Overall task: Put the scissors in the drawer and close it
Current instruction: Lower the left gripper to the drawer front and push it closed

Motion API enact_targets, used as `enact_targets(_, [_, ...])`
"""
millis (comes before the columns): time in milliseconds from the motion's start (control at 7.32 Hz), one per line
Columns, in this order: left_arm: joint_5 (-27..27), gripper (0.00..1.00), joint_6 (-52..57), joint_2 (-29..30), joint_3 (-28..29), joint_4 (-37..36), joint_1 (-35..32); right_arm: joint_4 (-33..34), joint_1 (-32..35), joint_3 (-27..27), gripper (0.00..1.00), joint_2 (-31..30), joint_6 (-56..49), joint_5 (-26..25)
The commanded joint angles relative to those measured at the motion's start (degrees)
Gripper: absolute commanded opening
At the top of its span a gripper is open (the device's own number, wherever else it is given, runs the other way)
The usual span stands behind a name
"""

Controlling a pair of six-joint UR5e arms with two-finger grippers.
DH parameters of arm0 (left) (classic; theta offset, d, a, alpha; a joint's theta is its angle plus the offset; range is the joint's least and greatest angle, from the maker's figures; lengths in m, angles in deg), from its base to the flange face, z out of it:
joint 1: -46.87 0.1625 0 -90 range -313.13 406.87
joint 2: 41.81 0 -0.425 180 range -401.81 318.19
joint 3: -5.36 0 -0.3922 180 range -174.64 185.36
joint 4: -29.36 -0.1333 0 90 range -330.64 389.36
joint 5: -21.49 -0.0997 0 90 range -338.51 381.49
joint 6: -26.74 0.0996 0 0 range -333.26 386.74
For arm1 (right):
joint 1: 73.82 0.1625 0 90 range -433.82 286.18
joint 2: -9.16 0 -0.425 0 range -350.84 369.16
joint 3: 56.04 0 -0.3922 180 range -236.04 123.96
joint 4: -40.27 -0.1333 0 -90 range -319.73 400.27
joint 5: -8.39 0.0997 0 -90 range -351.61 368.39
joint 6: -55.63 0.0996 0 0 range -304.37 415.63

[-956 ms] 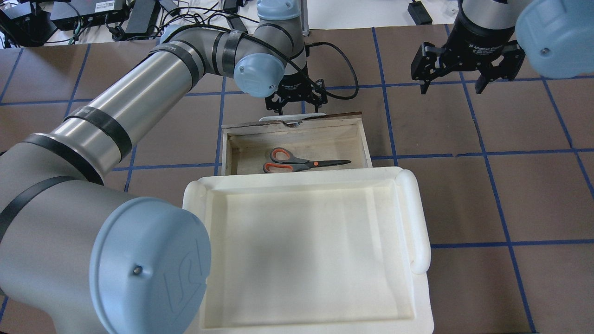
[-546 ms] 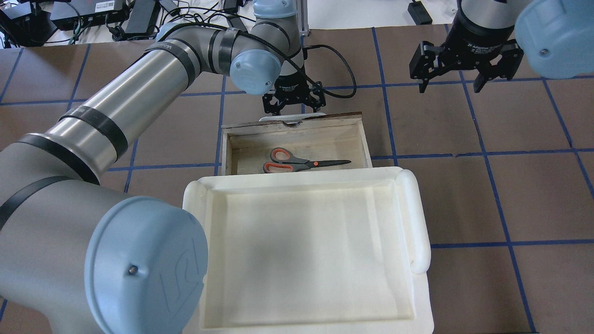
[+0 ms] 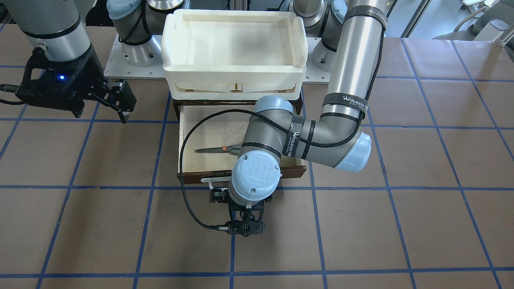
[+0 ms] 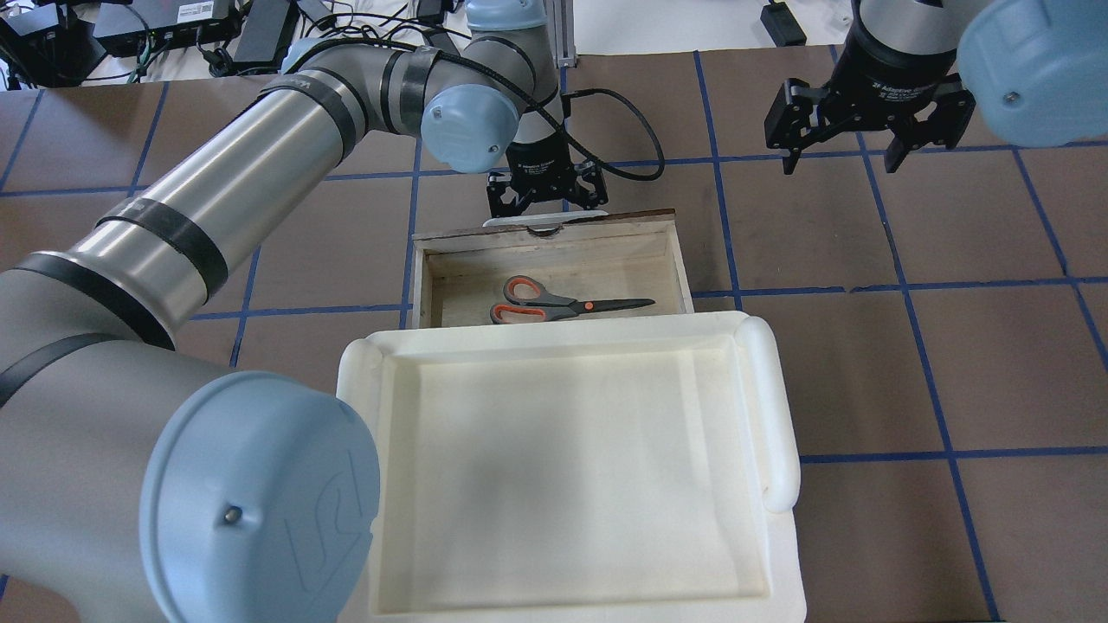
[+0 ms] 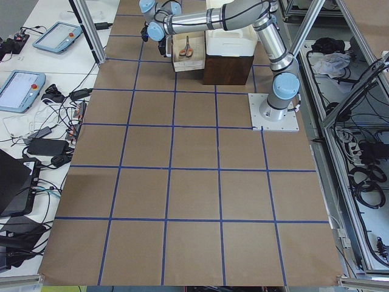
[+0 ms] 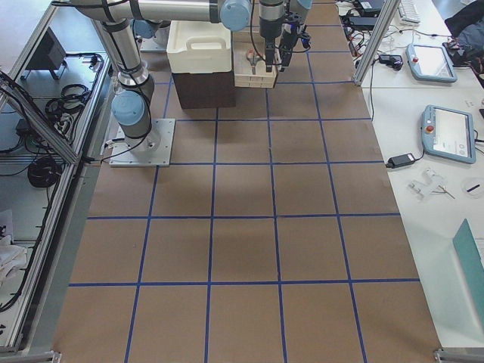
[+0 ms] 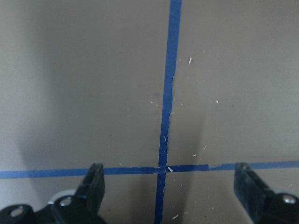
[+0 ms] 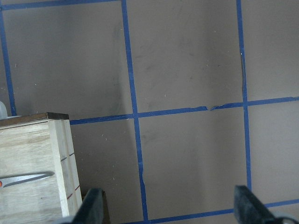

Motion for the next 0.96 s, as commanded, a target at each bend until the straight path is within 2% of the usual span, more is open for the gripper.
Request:
enact_targets(0, [0.06,1.0,0.0,-0.3,0.0,1.12,0.01,0.0,0.0,0.02,1.0,0.11,0.04,0.0])
enact_targets(820, [-0.12,1.0,0.35,-1.18,0.08,3.13,0.27,0.09,0.0,0.02,1.0,0.29,0.05,-0.17])
